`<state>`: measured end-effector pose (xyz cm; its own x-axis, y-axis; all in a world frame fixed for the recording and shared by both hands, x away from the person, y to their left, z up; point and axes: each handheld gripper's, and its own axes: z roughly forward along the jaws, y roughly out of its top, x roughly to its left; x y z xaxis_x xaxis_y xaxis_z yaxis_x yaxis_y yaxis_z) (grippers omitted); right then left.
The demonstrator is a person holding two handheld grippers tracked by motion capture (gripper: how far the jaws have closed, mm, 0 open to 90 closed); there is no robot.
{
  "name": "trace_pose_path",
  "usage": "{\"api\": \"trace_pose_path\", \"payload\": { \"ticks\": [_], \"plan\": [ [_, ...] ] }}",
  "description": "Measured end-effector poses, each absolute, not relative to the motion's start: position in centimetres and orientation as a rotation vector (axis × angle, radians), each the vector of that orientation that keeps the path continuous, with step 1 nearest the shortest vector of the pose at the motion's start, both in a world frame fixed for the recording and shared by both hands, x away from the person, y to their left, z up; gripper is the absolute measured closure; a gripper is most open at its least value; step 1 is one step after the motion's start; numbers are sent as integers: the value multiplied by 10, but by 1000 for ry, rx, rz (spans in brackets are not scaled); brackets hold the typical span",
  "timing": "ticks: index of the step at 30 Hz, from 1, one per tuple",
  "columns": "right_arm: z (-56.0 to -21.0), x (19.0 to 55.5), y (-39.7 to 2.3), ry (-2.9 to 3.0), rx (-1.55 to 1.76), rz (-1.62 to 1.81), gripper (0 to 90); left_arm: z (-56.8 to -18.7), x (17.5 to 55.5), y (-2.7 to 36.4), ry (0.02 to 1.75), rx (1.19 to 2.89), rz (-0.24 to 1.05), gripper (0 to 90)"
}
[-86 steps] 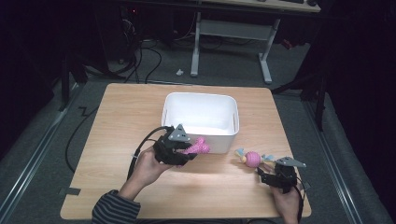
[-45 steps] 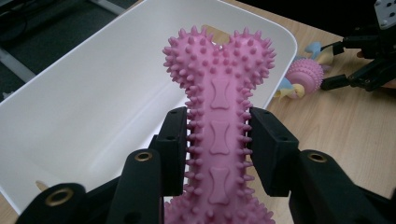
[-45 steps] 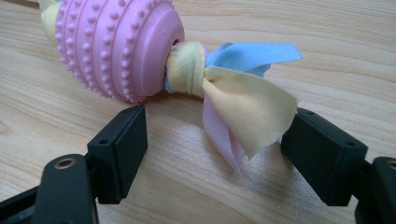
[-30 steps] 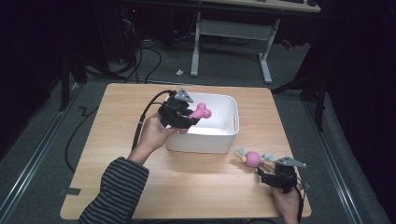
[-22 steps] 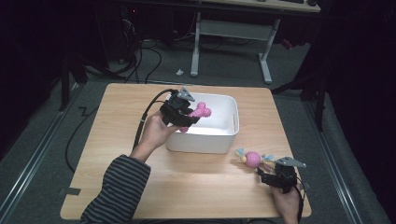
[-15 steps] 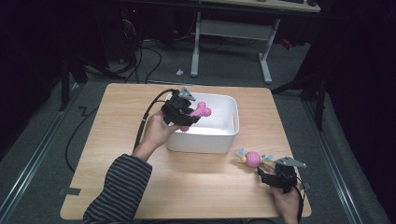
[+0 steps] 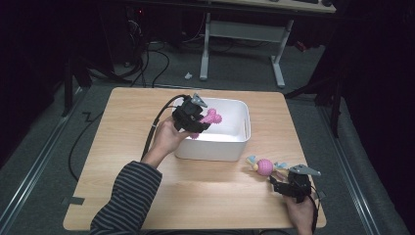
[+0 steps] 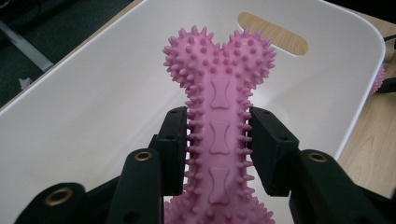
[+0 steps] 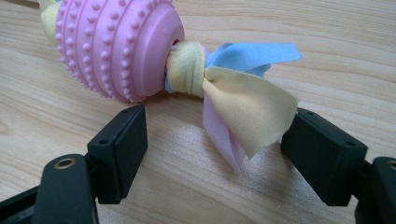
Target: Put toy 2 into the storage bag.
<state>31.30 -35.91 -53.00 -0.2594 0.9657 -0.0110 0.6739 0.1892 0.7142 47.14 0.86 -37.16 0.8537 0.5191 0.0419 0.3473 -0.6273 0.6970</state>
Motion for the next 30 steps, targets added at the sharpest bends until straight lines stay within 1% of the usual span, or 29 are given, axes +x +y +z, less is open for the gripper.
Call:
{"api": "trace_pose_path", "payload": {
  "ticks": [30],
  "plan": [
    [-530,313,-359,2005,1534,833,230,-390,475,1,634,2371,311,589]
  ]
}}
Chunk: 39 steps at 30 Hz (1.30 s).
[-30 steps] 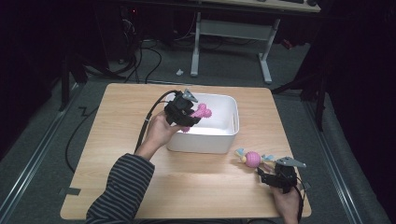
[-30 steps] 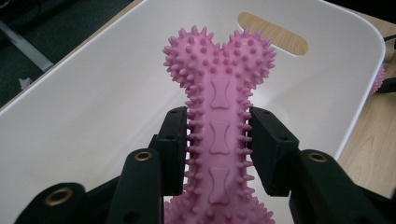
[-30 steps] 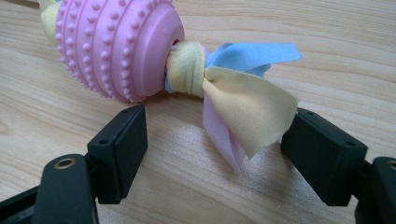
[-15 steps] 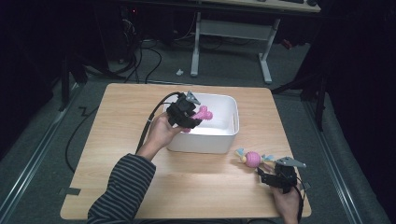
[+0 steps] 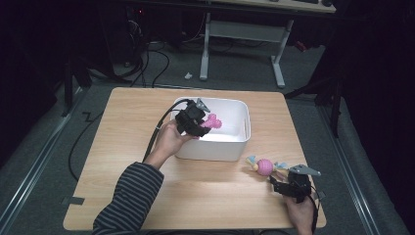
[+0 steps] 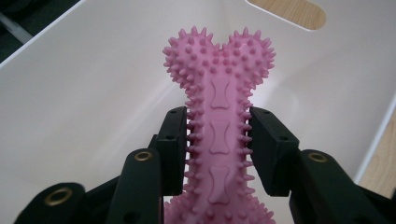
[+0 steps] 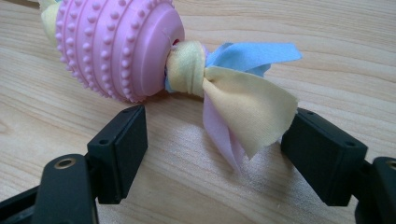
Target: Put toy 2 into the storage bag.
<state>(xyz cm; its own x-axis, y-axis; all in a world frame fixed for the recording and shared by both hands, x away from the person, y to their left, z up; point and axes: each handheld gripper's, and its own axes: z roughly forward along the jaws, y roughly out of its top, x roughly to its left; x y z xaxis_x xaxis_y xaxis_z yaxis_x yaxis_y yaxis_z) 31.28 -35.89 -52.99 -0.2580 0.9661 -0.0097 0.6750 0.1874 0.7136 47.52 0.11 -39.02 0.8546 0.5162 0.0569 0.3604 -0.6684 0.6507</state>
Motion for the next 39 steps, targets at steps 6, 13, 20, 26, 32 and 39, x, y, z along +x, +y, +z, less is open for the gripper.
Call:
{"api": "trace_pose_path", "payload": {
  "ticks": [6,13,20,26,32,39],
  "plan": [
    [-530,313,-359,2005,1534,833,230,-392,475,0,632,2384,304,589],
    [-530,313,-359,2006,1532,833,230,-395,476,-1,638,2396,296,585],
    [-530,313,-359,2006,1532,833,230,-396,476,-2,639,2407,292,580],
    [-530,313,-359,2005,1534,833,230,-399,478,-3,647,2415,274,571],
    [-530,313,-359,2006,1532,833,230,-392,473,-1,628,2381,278,506],
    [-530,313,-359,2006,1532,833,230,-383,467,11,642,2329,309,477]
  ]
}}
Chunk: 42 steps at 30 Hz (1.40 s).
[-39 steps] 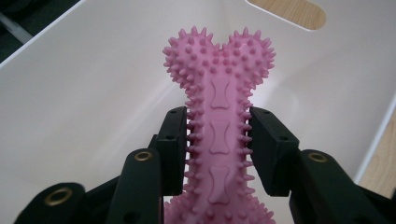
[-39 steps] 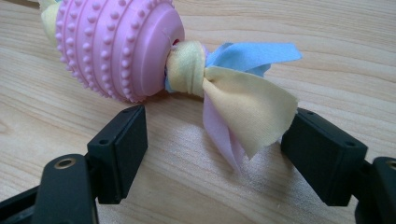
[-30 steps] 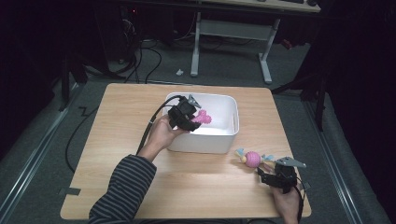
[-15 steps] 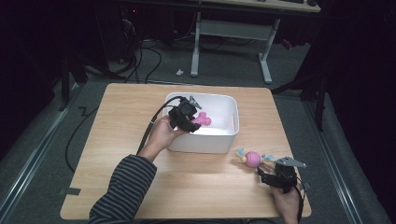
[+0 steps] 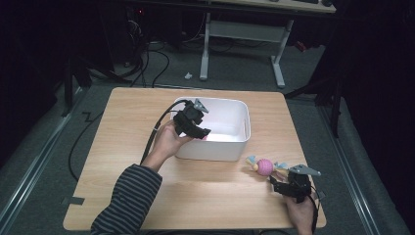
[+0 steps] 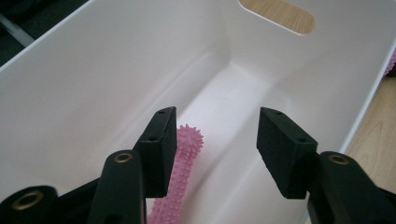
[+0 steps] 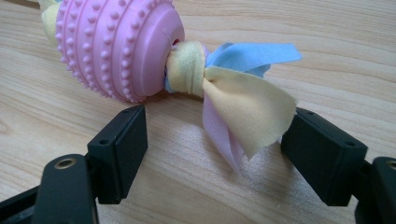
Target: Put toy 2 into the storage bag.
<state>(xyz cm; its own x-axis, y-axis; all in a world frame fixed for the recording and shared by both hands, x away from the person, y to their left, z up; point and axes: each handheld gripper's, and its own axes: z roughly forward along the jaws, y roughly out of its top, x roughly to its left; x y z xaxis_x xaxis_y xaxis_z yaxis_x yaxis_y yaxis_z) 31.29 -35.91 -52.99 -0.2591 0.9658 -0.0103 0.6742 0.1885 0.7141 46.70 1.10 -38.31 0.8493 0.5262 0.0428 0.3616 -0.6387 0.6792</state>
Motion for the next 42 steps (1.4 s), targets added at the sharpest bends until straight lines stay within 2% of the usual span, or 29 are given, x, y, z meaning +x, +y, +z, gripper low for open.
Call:
{"api": "trace_pose_path", "payload": {
  "ticks": [30,42],
  "plan": [
    [-530,313,-359,2006,1532,832,230,-371,433,107,784,2125,404,405],
    [-530,313,-359,2005,1534,832,231,-371,418,131,808,2078,435,403]
  ]
}}
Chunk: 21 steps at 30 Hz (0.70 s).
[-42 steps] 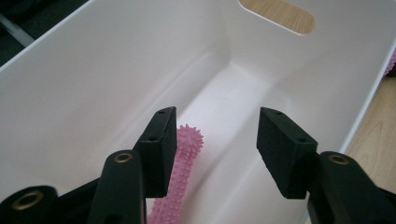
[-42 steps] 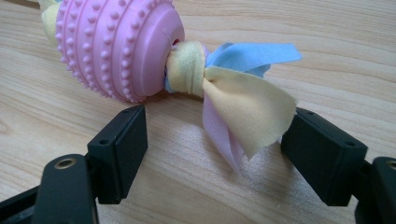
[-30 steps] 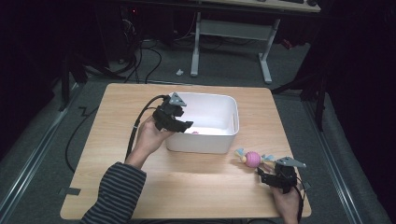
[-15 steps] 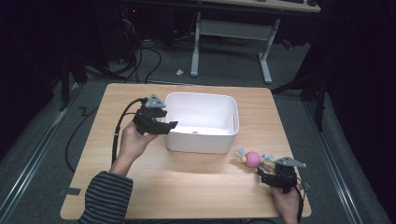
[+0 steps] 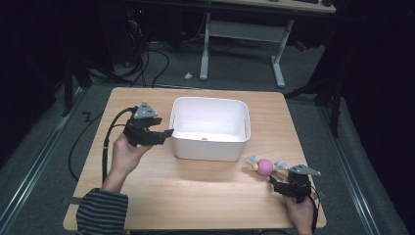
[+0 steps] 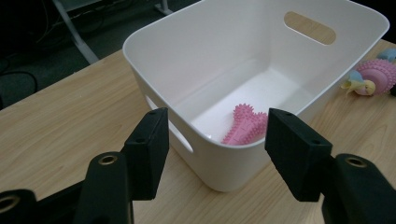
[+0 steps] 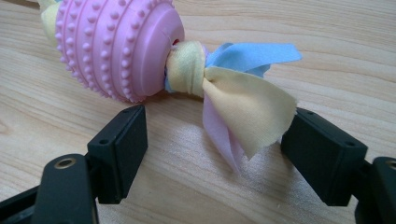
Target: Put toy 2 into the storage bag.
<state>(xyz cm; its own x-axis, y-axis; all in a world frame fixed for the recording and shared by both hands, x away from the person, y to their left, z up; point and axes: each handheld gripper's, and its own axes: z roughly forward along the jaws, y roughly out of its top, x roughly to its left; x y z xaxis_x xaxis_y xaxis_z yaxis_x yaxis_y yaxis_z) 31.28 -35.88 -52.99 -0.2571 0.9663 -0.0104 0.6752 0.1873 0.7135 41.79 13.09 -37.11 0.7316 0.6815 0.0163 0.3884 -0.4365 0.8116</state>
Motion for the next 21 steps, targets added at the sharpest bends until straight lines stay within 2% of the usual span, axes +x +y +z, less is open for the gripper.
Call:
{"api": "trace_pose_path", "payload": {
  "ticks": [21],
  "plan": [
    [-530,313,-359,2003,1535,831,231,-405,387,171,903,2047,401,386]
  ]
}}
